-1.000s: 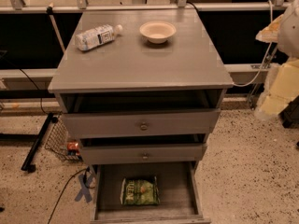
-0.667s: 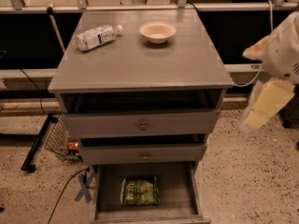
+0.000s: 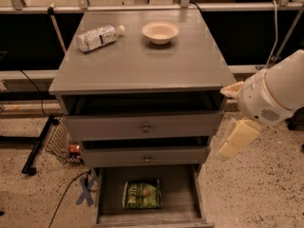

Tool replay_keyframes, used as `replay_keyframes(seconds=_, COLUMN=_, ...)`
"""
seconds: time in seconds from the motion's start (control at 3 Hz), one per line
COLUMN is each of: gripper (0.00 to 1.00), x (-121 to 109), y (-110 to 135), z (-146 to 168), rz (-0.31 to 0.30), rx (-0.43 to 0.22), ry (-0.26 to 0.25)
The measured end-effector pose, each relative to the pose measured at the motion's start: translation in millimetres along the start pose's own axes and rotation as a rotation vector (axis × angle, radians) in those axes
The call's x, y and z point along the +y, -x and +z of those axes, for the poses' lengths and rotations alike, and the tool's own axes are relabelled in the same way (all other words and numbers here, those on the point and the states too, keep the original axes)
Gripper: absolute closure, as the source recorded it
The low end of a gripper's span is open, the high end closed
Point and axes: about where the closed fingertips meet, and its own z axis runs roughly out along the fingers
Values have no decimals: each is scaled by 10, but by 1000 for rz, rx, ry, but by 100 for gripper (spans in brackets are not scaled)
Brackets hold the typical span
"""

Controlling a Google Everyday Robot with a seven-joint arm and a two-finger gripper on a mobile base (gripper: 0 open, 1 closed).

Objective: Pick green jalapeno chip bag from bottom drawer and place on counter

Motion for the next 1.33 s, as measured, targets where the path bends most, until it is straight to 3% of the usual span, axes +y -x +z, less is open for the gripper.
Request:
replay_keyframes(seconds=0.33, gripper=0, x=0, y=1, z=-3, rz=-1, rx=1, ry=0)
replay_keyframes(seconds=1.0, gripper=0, x=-11, y=-507, z=614, rz=152, rx=-75, ry=2)
replay_keyframes(seconds=1.33, gripper=0, x=-8, y=-728, z=1022, rz=200, rx=-106, ry=6)
